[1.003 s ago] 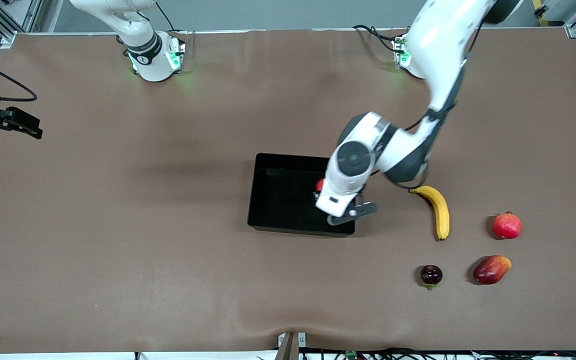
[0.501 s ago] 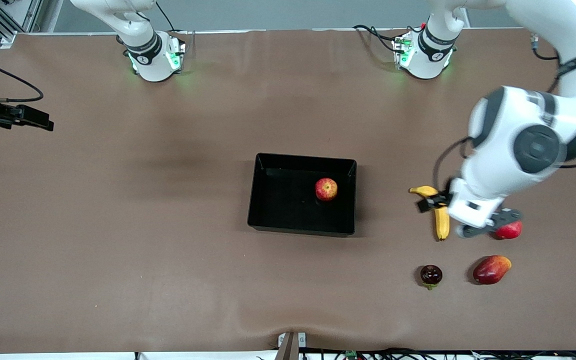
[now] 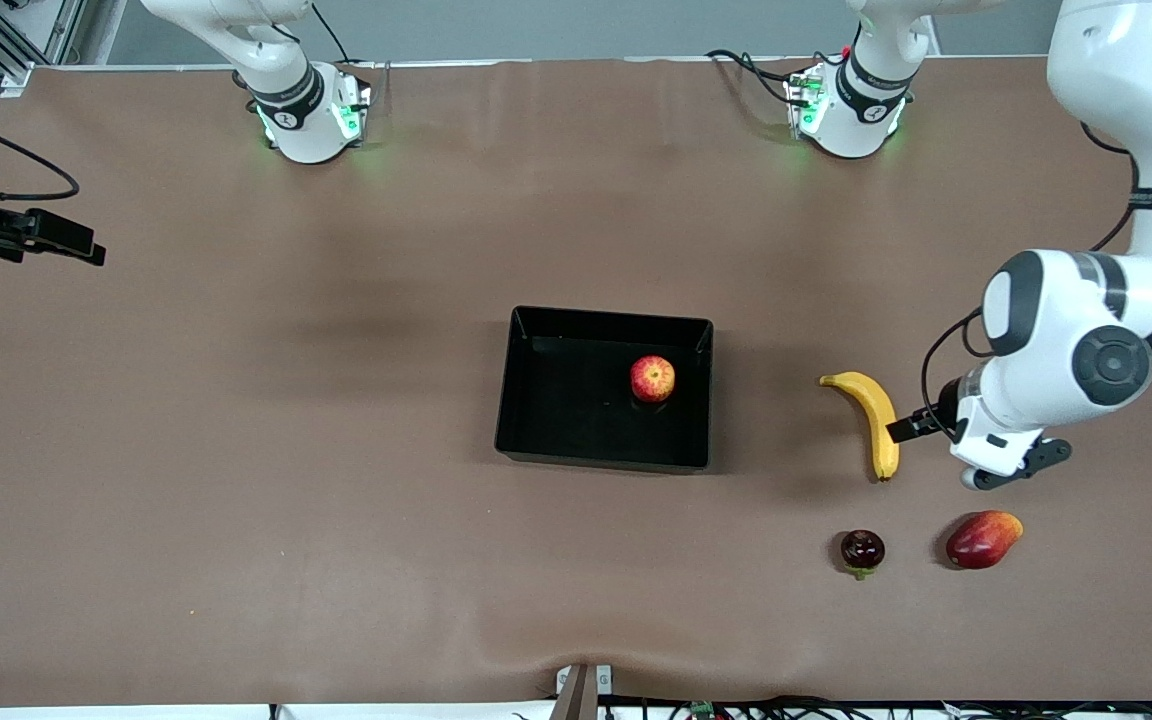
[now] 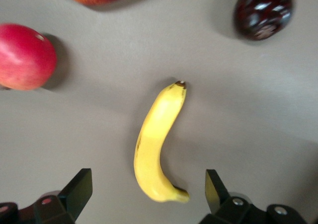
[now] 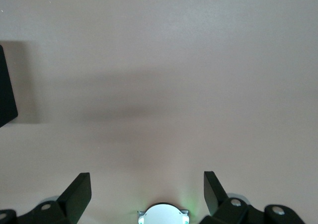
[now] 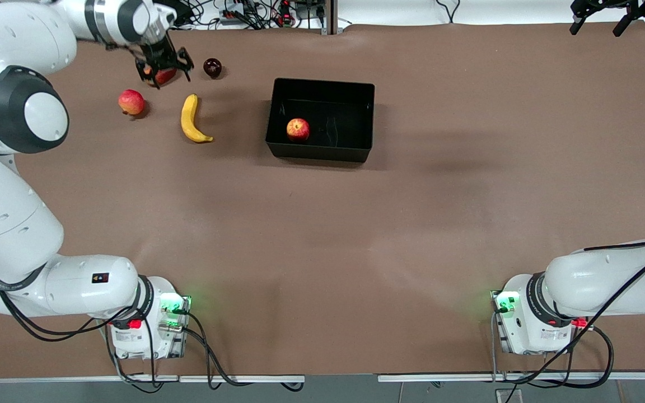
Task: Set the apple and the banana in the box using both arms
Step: 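Move the left gripper to the yellow banana and grasp its stem end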
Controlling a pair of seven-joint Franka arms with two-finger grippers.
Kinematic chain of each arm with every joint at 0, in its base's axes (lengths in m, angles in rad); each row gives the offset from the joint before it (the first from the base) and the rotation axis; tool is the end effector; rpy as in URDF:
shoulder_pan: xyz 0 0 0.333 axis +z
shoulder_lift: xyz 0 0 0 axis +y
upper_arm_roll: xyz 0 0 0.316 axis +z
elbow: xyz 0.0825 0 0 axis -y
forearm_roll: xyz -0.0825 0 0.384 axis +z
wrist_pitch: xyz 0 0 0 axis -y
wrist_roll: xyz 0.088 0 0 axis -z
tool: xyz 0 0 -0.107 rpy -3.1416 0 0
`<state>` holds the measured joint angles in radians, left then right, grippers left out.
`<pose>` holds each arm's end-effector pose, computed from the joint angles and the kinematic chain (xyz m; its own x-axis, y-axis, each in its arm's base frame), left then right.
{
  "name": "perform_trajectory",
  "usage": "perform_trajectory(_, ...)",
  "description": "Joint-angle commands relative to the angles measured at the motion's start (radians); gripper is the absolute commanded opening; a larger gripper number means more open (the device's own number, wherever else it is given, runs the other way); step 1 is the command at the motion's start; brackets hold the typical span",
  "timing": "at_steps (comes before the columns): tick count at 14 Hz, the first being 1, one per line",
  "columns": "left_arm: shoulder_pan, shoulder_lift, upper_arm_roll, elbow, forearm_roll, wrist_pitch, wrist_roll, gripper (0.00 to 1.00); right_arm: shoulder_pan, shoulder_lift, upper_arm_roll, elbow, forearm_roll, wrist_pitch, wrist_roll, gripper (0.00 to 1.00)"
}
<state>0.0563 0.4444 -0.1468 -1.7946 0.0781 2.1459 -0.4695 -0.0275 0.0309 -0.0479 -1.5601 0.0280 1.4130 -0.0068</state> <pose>0.6390 -0.0479 0.2976 0.9377 0.3385 -0.0784 0.3365 -0.9409 -0.0382 0.5442 -0.0373 0.6002 0.9822 -0.0632 -0.1768 -0.0692 -0.9972 -0.0277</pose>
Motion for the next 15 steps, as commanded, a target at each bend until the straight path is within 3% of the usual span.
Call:
perform_trajectory(1, 0.005, -0.027, -0.008, -0.142, 0.012, 0.145, -0.006, 1.0, -0.012, -0.016, 0.008, -0.003, 0.013, 0.004, -0.012, 1.0)
perform_trajectory(6, 0.019, 0.034, -0.005, -0.203, 0.023, 0.232, -0.005, 0.97, -0.017, -0.005, 0.01, 0.038, -0.002, 0.003, -0.012, 1.0)
perform_trajectory(8, 0.026, 0.051, -0.005, -0.207, 0.037, 0.244, -0.009, 0.86, -0.019, -0.003, 0.01, 0.04, -0.004, 0.004, -0.013, 1.0)
perform_trajectory(12, 0.034, 0.068, -0.005, -0.204, 0.039, 0.252, -0.015, 0.09, -0.022, -0.002, 0.008, 0.04, -0.007, 0.003, -0.013, 1.0)
perform_trajectory(13, 0.033, 0.063, -0.007, -0.206, 0.039, 0.249, -0.018, 0.0, -0.023, -0.002, 0.008, 0.04, -0.01, 0.004, -0.013, 1.0)
perform_trajectory(15, 0.027, 0.024, -0.016, -0.206, 0.039, 0.224, -0.021, 0.0, -0.013, -0.002, 0.01, 0.041, -0.045, 0.004, -0.013, 1.0)
